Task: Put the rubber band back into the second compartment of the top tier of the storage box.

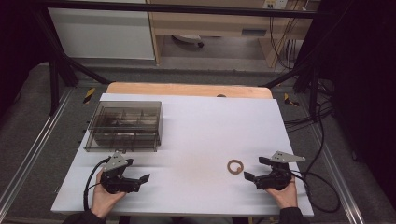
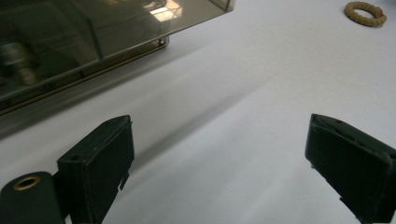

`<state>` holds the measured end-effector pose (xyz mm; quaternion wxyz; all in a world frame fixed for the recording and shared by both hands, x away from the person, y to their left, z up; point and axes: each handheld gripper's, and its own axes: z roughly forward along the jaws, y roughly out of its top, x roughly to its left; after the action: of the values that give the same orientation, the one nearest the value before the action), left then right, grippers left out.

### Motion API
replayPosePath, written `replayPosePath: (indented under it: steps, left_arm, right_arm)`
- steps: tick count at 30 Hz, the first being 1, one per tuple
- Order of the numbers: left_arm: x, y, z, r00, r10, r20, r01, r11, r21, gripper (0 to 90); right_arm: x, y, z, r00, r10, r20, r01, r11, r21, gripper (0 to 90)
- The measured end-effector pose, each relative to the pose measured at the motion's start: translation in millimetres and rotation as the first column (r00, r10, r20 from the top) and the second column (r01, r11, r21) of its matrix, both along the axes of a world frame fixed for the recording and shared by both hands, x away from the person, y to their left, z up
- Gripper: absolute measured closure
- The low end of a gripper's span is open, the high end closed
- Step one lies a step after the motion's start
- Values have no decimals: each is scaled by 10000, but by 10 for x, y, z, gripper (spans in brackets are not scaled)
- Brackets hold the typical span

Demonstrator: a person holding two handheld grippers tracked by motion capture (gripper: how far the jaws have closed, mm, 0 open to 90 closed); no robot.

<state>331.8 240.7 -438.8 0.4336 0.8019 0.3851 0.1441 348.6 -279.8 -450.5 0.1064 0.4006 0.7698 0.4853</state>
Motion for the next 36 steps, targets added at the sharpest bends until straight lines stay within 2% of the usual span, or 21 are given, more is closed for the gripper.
replayPosePath:
  steps: [16, 21, 36]
  left_arm:
    - [5, -269, -3, 9990, -435, -111, 436, 9990, 96, 77]
    - [13, -394, -13, 9977, -632, -251, 635, 9979, 117, 76]
    - [46, -681, -8, 9945, -1008, -295, 1012, 9948, 133, 75]
  right_arm:
    - [0, 5, 2, 10000, 13, -11, -13, 10000, -42, 7]
    - [0, 4, 3, 10000, 18, -1, -18, 10000, -27, 7]
    - [-1, 6, 6, 10000, 32, -9, -32, 10000, -9, 7]
